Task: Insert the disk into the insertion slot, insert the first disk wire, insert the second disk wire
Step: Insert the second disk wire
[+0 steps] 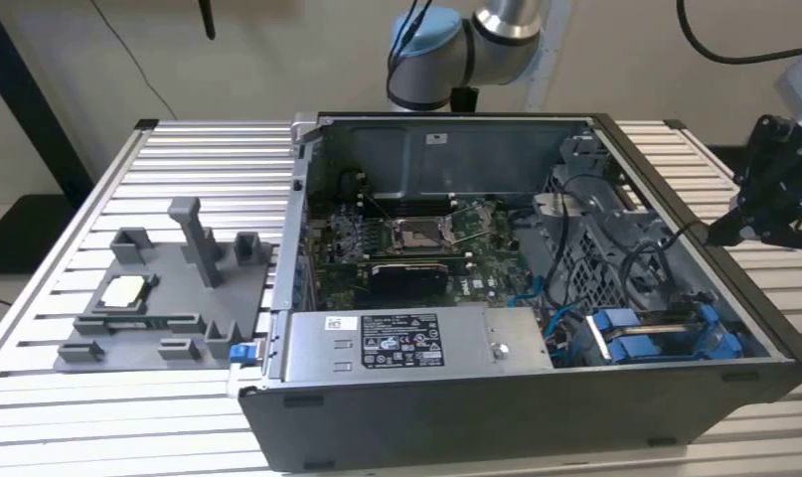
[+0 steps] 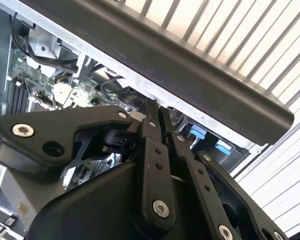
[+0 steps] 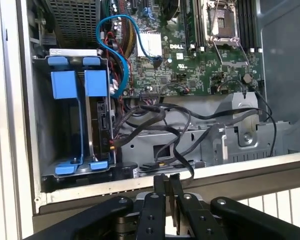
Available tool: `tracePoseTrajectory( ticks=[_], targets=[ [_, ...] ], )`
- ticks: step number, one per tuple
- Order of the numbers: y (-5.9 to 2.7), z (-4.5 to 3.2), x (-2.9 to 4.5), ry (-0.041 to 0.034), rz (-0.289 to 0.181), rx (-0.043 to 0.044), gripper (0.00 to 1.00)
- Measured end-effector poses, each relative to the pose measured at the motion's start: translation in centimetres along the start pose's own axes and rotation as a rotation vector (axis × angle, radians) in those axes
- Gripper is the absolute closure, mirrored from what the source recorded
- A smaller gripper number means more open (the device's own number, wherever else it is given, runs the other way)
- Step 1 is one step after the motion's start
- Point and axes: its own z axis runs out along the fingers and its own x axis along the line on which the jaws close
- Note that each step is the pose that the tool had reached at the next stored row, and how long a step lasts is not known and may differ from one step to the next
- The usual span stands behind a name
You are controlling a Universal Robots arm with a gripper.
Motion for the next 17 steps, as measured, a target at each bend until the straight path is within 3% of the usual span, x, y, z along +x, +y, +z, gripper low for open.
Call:
tracePoseTrajectory(
  ticks=[4,7,17],
  targets=[
    [0.07,0.01,0.01,-0.0002,0.000,0.0000,0.84],
    [0.73,-0.13,0.02,-0.0001,0.000,0.0000,0.84],
    [4.72,-0.31,0.28,-0.0001,0.000,0.0000,0.84]
  ],
)
